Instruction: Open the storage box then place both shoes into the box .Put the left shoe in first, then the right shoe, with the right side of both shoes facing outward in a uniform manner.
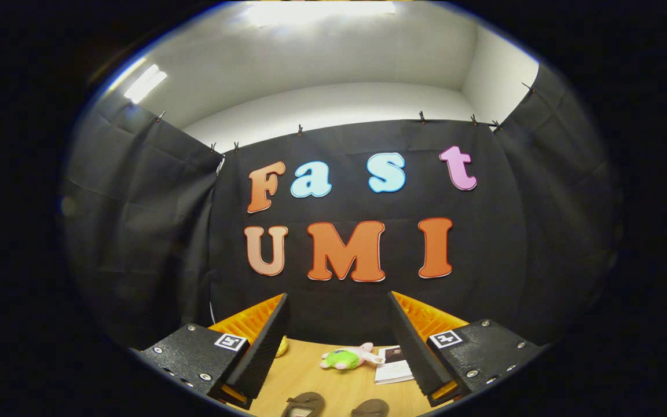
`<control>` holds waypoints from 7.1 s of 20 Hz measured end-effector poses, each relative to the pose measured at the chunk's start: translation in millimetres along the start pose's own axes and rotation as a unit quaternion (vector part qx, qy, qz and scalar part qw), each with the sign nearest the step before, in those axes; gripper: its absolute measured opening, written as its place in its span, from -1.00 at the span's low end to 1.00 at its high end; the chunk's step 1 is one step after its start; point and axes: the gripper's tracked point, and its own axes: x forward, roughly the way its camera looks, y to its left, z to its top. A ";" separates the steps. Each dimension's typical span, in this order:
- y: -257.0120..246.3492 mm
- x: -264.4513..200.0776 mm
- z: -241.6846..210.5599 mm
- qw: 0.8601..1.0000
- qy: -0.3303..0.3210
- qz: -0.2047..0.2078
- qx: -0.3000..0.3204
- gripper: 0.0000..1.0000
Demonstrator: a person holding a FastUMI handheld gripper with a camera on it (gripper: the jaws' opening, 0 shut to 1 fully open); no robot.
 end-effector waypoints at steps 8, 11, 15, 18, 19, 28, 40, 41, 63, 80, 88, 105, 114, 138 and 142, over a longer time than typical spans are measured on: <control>71.6 20.2 -105.7 0.987 0.116 0.096 0.060 0.97; 105.7 22.3 -158.4 0.968 0.188 0.139 0.095 0.97; 139.8 30.6 -204.4 0.947 0.244 0.168 0.127 0.97; 163.0 35.0 -238.5 0.930 0.282 0.187 0.142 0.97; 172.6 36.7 -249.1 0.923 0.295 0.194 0.152 0.97; 224.2 58.4 -332.7 0.843 0.399 0.233 0.275 0.93; 267.4 75.2 -390.3 0.739 0.444 0.269 0.429 0.91; 266.3 77.8 -387.6 0.733 0.441 0.270 0.442 0.86; 262.3 102.8 -353.5 0.712 0.383 0.241 0.538 -0.84; 407.9 145.2 -227.5 0.762 0.354 0.261 0.475 -0.90; 503.2 161.0 -243.6 0.749 0.373 0.238 0.493 -0.86; 369.9 120.9 -241.8 0.899 0.310 0.207 0.230 0.92; 215.5 78.6 -269.3 0.937 0.319 0.129 0.064 0.94; 15.2 3.8 -468.0 0.894 0.442 -0.027 -0.066 0.50; 6.6 26.2 -483.7 0.907 0.411 -0.040 -0.086 0.26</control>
